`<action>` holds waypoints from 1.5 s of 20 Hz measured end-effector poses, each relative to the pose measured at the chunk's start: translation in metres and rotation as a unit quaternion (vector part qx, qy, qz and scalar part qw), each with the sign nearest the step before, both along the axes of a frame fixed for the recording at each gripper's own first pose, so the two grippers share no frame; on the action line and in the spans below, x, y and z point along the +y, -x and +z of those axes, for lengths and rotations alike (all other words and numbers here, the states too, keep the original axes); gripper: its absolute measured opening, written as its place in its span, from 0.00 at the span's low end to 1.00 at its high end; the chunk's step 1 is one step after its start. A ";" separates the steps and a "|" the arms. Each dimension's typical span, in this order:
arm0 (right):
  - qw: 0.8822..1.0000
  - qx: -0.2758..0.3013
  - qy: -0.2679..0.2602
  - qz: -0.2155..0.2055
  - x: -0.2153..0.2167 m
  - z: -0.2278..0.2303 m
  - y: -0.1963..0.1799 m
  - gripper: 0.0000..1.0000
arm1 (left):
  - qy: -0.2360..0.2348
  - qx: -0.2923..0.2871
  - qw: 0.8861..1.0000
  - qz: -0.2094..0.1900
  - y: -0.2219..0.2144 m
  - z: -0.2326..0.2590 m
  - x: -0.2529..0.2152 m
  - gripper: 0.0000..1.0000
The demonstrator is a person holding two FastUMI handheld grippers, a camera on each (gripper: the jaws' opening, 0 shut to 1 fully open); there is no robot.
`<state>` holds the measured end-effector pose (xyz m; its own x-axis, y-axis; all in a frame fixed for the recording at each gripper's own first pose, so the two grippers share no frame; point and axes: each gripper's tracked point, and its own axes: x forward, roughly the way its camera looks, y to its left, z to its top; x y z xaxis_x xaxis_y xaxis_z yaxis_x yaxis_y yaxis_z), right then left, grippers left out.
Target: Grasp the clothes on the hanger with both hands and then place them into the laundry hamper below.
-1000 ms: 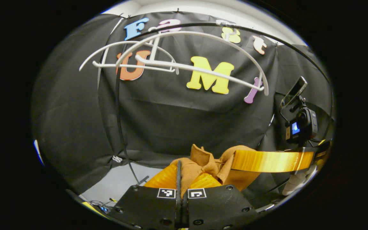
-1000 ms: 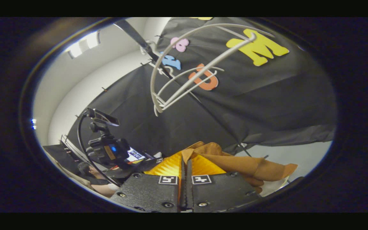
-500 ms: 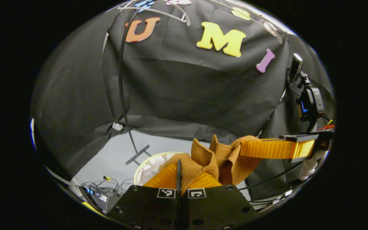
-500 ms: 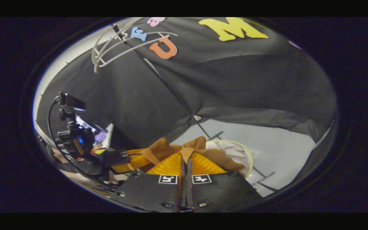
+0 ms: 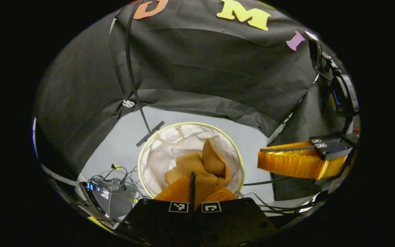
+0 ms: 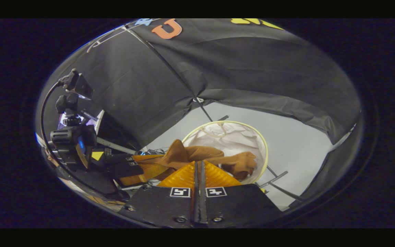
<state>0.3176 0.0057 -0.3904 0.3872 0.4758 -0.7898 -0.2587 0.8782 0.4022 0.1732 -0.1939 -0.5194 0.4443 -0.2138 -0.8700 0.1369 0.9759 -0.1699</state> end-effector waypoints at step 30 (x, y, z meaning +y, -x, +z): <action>0.985 -0.117 0.124 0.003 -0.030 0.030 0.005 0.89 | -0.090 -0.102 0.990 0.029 -0.008 0.103 0.040 0.94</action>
<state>0.3123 -0.0239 -0.3606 0.5695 0.2824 -0.7719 -0.3245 0.9401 0.1045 0.1813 -0.1540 -0.4167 0.6215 -0.0318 -0.7828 0.0925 0.9952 0.0329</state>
